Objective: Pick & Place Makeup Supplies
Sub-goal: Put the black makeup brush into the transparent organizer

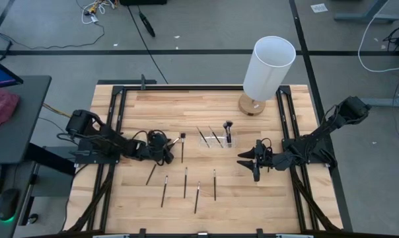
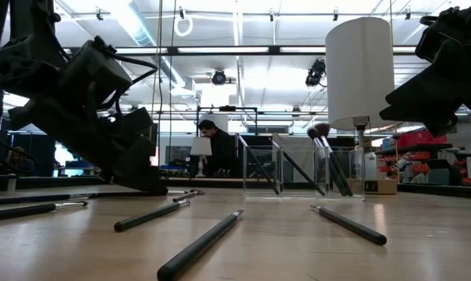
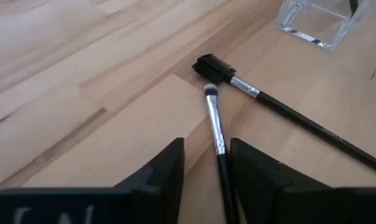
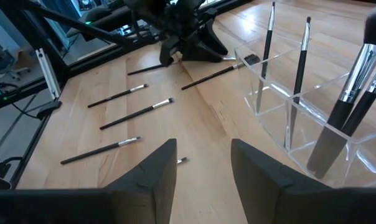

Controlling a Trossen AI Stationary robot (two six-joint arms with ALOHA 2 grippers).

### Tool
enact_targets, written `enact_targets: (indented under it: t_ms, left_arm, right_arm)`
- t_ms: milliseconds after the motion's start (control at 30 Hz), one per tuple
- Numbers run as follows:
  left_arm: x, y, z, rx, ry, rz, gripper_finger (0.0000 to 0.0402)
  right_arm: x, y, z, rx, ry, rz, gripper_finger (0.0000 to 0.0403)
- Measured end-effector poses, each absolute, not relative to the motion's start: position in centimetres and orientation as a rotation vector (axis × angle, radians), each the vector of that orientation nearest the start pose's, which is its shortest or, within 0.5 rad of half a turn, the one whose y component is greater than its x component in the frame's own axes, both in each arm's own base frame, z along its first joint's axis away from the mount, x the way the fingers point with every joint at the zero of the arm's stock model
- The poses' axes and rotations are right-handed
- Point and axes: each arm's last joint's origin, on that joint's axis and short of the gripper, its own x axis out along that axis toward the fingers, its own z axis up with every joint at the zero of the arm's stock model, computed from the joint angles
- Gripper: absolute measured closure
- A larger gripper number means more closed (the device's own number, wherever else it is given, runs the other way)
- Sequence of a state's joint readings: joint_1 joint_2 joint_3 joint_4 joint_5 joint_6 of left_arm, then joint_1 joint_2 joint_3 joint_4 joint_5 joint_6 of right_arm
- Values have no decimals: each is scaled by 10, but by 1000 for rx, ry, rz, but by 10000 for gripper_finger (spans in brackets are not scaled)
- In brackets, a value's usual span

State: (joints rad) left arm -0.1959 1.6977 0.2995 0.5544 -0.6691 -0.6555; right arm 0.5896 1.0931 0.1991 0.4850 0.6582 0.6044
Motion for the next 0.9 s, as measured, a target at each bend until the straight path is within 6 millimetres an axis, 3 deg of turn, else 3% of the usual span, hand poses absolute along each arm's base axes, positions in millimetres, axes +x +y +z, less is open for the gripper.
enact_targets:
  t_ms: [200, 433, 533, 700, 900]
  left_arm:
    - [213, -24, 64, -244, 619, 651, 294]
    - [214, -18, 63, -258, 648, 646, 270]
    - [214, -17, 63, -258, 657, 637, 299]
    - [215, -16, 63, -275, 667, 618, 383]
    - [214, -16, 63, -272, 668, 617, 385]
  right_arm:
    - [161, 87, 149, 361, 296, -163, 248]
    - [161, 87, 149, 361, 296, -163, 248]
    - [161, 87, 149, 362, 295, -163, 248]
    - [161, 87, 149, 367, 295, -164, 248]
    - [161, 87, 149, 367, 295, -164, 248]
